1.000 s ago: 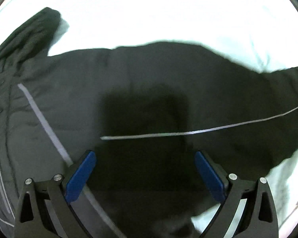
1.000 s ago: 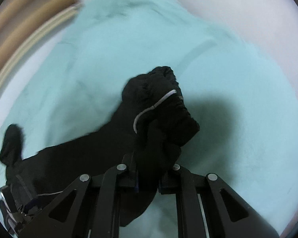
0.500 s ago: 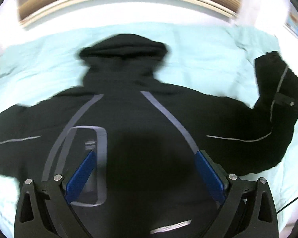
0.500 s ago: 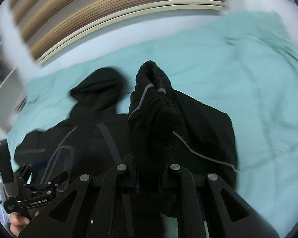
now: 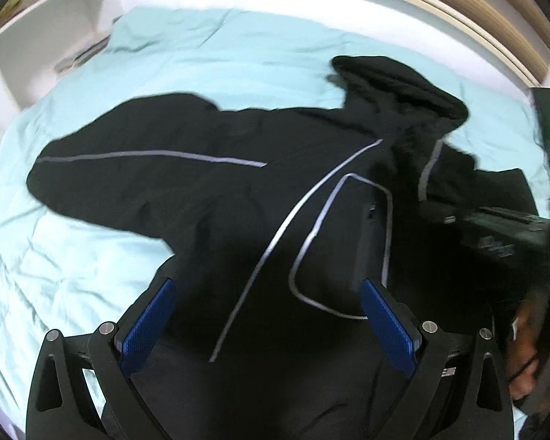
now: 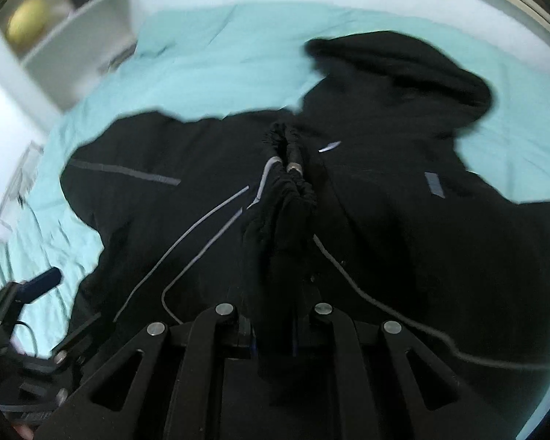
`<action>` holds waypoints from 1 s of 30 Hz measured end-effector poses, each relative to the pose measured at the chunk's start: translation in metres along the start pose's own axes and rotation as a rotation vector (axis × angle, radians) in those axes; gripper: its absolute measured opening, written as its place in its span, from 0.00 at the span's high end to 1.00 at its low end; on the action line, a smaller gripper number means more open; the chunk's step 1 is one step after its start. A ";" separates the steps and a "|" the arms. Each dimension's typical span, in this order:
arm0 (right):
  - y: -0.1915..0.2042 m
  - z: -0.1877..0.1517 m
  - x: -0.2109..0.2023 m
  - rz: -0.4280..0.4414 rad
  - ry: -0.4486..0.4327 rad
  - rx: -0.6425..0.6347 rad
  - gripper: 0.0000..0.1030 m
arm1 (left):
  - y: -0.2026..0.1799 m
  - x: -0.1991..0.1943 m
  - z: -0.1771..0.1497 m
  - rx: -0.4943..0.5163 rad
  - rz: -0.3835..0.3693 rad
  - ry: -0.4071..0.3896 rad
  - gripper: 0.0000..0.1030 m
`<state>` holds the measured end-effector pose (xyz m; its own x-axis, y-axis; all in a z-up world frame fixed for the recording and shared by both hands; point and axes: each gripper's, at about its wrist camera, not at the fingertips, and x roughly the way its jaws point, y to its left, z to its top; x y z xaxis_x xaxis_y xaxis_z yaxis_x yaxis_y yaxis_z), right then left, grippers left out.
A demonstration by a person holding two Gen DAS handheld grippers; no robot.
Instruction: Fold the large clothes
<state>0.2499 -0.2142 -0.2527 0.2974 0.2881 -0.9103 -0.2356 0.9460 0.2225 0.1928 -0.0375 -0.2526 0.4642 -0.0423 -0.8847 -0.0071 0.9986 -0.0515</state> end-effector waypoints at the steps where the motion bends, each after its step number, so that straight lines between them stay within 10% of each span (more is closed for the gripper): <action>1: 0.007 -0.001 0.011 -0.007 0.019 -0.015 0.87 | 0.003 0.001 0.000 -0.007 0.005 0.004 0.03; 7: 0.029 -0.007 0.085 -0.029 0.170 -0.052 0.76 | 0.016 0.010 -0.001 -0.024 0.020 0.020 0.03; 11: 0.032 -0.006 0.085 0.065 0.183 -0.071 0.43 | 0.023 0.018 0.002 -0.041 0.007 0.032 0.03; 26: -0.104 -0.058 -0.051 -0.096 0.024 0.147 0.42 | -0.025 0.084 0.051 0.043 -0.340 0.107 0.03; 28: -0.117 -0.067 -0.053 -0.112 0.037 0.183 0.42 | -0.032 0.105 0.055 0.036 -0.339 0.155 0.13; 30: -0.127 -0.076 -0.054 -0.111 0.046 0.216 0.41 | -0.039 0.126 0.058 0.040 -0.332 0.212 0.69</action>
<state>0.1932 -0.3609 -0.2588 0.2666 0.1780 -0.9472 0.0013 0.9827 0.1850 0.3025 -0.0800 -0.3352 0.2423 -0.3645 -0.8991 0.1496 0.9297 -0.3366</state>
